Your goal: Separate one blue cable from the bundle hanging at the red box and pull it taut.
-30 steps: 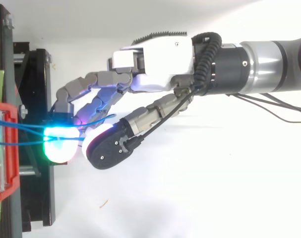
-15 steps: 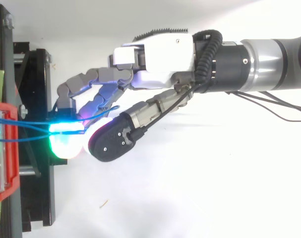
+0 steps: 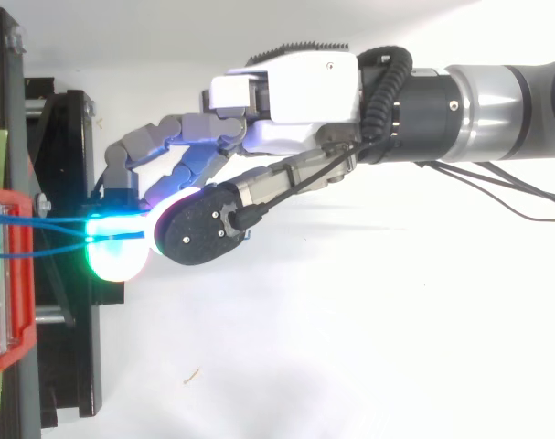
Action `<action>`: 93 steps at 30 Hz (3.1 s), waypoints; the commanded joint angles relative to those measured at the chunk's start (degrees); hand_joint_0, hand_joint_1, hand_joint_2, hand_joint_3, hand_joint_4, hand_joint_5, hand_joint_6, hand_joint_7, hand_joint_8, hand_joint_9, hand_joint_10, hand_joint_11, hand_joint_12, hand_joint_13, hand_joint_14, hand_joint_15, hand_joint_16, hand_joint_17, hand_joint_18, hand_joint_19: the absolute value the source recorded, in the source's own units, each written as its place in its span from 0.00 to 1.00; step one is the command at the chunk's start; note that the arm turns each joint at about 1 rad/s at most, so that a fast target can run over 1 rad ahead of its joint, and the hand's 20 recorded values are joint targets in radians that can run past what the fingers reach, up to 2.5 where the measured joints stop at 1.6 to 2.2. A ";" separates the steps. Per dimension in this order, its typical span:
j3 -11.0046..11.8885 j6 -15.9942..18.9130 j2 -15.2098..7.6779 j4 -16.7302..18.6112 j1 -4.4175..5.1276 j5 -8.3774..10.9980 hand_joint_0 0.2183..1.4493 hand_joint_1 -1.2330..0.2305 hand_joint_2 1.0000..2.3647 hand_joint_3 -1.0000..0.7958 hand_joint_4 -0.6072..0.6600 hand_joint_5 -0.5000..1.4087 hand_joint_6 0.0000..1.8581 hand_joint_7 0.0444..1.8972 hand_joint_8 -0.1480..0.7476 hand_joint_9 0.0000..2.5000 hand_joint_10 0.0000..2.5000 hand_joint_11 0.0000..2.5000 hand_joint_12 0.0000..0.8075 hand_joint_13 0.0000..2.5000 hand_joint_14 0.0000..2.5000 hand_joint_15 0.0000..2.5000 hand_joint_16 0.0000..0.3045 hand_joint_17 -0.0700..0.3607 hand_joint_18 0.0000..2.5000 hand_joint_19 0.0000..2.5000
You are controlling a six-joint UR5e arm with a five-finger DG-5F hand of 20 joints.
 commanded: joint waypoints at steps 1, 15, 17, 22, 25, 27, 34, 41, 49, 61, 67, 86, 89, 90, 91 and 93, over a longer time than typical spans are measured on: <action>0.00 -0.43 -0.01 0.15 -0.03 0.03 0.34 0.52 0.01 0.38 0.74 0.20 0.27 0.54 0.59 0.34 0.00 0.10 0.50 0.32 0.00 0.10 0.16 0.41 0.29 0.10; 0.00 -2.01 -0.01 0.24 0.06 0.82 0.35 0.41 0.01 0.44 0.73 0.20 0.27 0.59 0.60 0.35 0.00 0.11 0.52 0.33 0.00 0.10 0.17 0.43 0.31 0.09; 0.00 -2.10 -0.01 0.15 -0.03 0.82 0.33 0.44 0.01 0.39 0.71 0.20 0.27 0.61 0.59 0.34 0.00 0.11 0.50 0.33 0.00 0.11 0.15 0.41 0.30 0.10; 0.00 -1.92 -0.01 0.42 0.06 0.65 0.32 0.48 0.01 0.34 0.69 0.21 0.27 0.67 0.60 0.35 0.00 0.12 0.50 0.33 0.00 0.11 0.15 0.40 0.30 0.10; 0.00 -1.66 0.08 0.15 -0.03 0.56 0.31 0.49 0.01 0.33 0.68 0.22 0.27 0.70 0.60 0.36 0.00 0.12 0.50 0.34 0.00 0.11 0.15 0.41 0.30 0.10; 0.00 -1.48 0.08 -0.02 -0.03 0.56 0.32 0.50 0.01 0.34 0.69 0.22 0.27 0.71 0.60 0.37 0.00 0.13 0.50 0.35 0.00 0.11 0.15 0.40 0.31 0.10; 0.00 -0.34 0.08 0.07 -0.29 0.73 0.38 0.43 0.01 0.51 0.68 0.22 0.30 0.69 0.62 0.39 0.00 0.13 0.52 0.36 0.00 0.11 0.16 0.42 0.33 0.09; 0.00 0.01 0.08 0.07 -0.73 0.73 0.39 0.38 0.03 0.57 0.70 0.21 0.32 0.67 0.64 0.39 0.00 0.14 0.54 0.37 0.00 0.11 0.17 0.44 0.34 0.08; 0.00 -0.07 0.08 0.07 -1.26 0.56 0.36 0.38 0.01 0.52 0.70 0.20 0.33 0.64 0.64 0.39 0.00 0.15 0.53 0.36 0.00 0.11 0.17 0.43 0.33 0.08; 0.09 -1.04 0.78 -0.29 -1.35 0.73 0.37 0.35 0.01 0.56 0.73 0.17 0.45 0.52 0.65 0.37 0.00 0.20 0.56 0.35 0.00 0.12 0.17 0.44 0.33 0.09; 0.09 -7.46 2.28 -3.10 -1.26 0.91 0.36 0.32 0.01 0.53 0.73 0.16 0.46 0.51 0.64 0.35 0.00 0.22 0.56 0.34 0.00 0.13 0.17 0.43 0.32 0.09; 0.09 -8.69 4.04 -7.40 -0.38 1.70 0.33 0.34 0.00 0.30 0.71 0.16 0.47 0.52 0.61 0.36 0.01 0.24 0.52 0.35 0.00 0.14 0.15 0.40 0.30 0.11; 0.09 -8.60 4.04 -8.11 -0.21 1.70 0.32 0.39 0.00 0.30 0.70 0.17 0.46 0.53 0.62 0.38 0.00 0.24 0.53 0.36 0.00 0.15 0.15 0.40 0.31 0.12; 0.09 -8.42 4.12 -8.20 -0.21 1.70 0.33 0.41 0.00 0.31 0.69 0.17 0.46 0.54 0.62 0.38 0.01 0.23 0.52 0.36 0.00 0.14 0.15 0.40 0.32 0.12; 0.09 -8.42 4.04 -8.20 -0.12 1.88 0.34 0.42 0.01 0.35 0.68 0.17 0.46 0.55 0.62 0.39 0.00 0.24 0.52 0.37 0.00 0.15 0.15 0.40 0.32 0.12; 0.09 -8.42 4.12 -8.20 -0.03 2.40 0.34 0.40 0.01 0.41 0.66 0.17 0.46 0.56 0.63 0.39 0.01 0.24 0.52 0.37 0.00 0.15 0.15 0.40 0.32 0.12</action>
